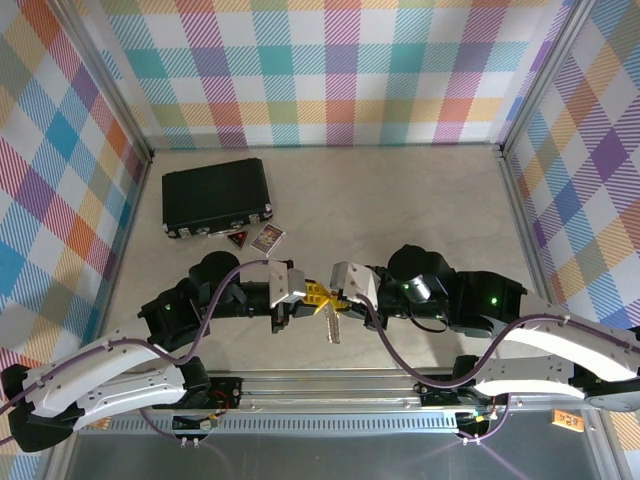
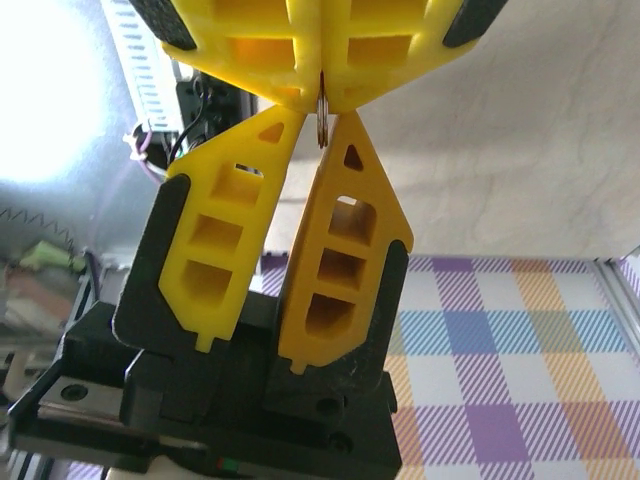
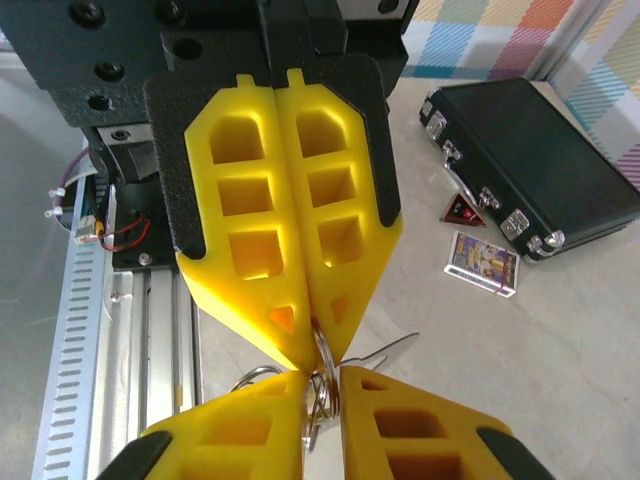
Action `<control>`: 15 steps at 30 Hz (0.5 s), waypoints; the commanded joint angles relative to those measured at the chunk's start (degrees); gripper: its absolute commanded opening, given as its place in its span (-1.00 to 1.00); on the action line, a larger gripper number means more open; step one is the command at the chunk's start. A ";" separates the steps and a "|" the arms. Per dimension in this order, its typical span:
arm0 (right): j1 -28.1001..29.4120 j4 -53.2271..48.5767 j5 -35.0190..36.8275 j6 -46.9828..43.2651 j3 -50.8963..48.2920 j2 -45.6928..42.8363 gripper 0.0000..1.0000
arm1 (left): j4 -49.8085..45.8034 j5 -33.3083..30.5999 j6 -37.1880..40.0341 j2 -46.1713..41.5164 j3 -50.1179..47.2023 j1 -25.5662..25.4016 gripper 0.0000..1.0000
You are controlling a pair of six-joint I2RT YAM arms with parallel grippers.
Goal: Put the keys on the keyring
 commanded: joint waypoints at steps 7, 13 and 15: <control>0.99 10.03 -5.91 1.58 -4.16 -3.71 -0.68 | 18.44 6.38 -7.94 -1.24 -2.97 0.07 -1.00; 0.92 9.74 -6.97 1.36 -4.08 -3.92 -1.00 | 20.01 7.29 -9.05 -1.58 -3.53 0.08 -1.00; 1.07 9.85 -6.80 1.10 -4.08 -4.23 -1.00 | 18.29 6.46 -8.29 -1.58 -3.41 0.12 -1.00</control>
